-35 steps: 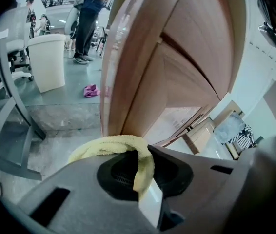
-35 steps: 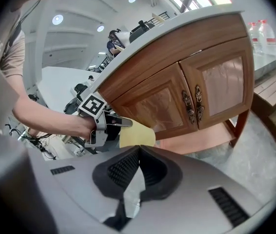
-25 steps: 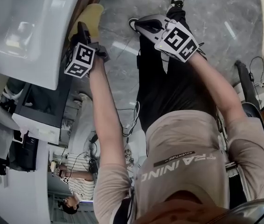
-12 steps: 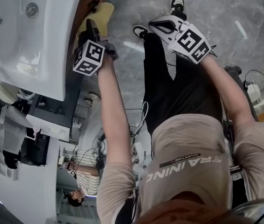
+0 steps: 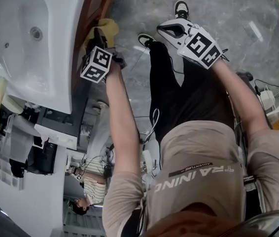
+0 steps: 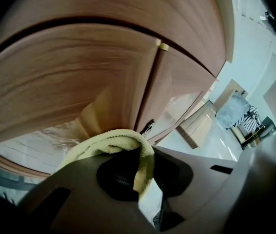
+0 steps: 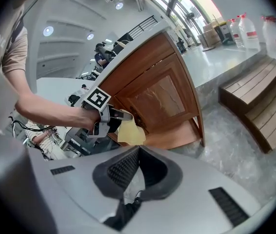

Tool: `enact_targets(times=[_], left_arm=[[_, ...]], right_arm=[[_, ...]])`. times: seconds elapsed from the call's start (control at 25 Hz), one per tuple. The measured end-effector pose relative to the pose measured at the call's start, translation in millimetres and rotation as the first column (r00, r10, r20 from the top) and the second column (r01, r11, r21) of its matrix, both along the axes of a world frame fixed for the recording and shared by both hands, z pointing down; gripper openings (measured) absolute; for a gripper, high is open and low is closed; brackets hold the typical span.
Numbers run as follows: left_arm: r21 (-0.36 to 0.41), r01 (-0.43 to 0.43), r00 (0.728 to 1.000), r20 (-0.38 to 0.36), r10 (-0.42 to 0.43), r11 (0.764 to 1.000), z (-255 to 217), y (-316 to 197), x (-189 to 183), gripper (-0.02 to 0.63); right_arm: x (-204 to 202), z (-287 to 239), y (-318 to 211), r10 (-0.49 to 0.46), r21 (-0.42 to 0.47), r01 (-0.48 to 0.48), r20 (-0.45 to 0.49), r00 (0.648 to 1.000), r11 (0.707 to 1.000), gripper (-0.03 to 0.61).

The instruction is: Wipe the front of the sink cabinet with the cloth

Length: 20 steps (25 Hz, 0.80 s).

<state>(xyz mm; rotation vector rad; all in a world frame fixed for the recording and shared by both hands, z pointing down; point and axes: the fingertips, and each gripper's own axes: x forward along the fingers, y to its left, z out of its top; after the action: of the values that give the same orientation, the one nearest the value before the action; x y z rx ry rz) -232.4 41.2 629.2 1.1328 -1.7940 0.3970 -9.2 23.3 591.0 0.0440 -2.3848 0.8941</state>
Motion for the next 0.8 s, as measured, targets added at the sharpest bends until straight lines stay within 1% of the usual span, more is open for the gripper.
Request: enact_targets(times=[0.12, 0.32, 0.48, 0.56, 0.68, 0.8], left_arm=[[-0.034, -0.005, 1.000, 0.007, 0.005, 0.999, 3.6, -14.6, 8.5, 0.049], [-0.041, -0.035, 0.999, 0.005, 0.036, 0.999, 12.4, -53.4, 27.6, 0.049], [0.000, -0.029, 0.999, -0.022, 0.029, 1.000, 15.1, -95.3, 43.1, 0.048], [0.008, -0.052, 0.998, -0.022, 0.052, 0.999, 15.2, -117.2, 48.4, 0.048], [0.017, -0.067, 0.997, -0.041, 0.067, 0.998, 19.0, -142.1, 60.0, 0.048], [0.043, -0.081, 0.995, -0.062, 0.083, 0.996, 19.7, -164.4, 73.2, 0.048]], right_arm=[[13.5, 3.1, -16.8, 0.018, -0.013, -0.018, -0.006, 1.000, 1.000, 0.012], [35.2, 12.5, -48.5, 0.042, -0.024, -0.042, -0.015, 0.999, 0.999, 0.012], [54.5, 17.9, -74.2, 0.074, -0.033, -0.075, -0.029, 0.997, 0.997, 0.012], [60.0, 19.5, -83.5, 0.089, -0.041, -0.090, -0.030, 0.996, 0.995, 0.012], [64.6, 21.6, -94.1, 0.107, -0.052, -0.109, -0.027, 0.994, 0.993, 0.012], [67.3, 22.4, -100.9, 0.117, -0.056, -0.118, -0.020, 0.993, 0.991, 0.012]])
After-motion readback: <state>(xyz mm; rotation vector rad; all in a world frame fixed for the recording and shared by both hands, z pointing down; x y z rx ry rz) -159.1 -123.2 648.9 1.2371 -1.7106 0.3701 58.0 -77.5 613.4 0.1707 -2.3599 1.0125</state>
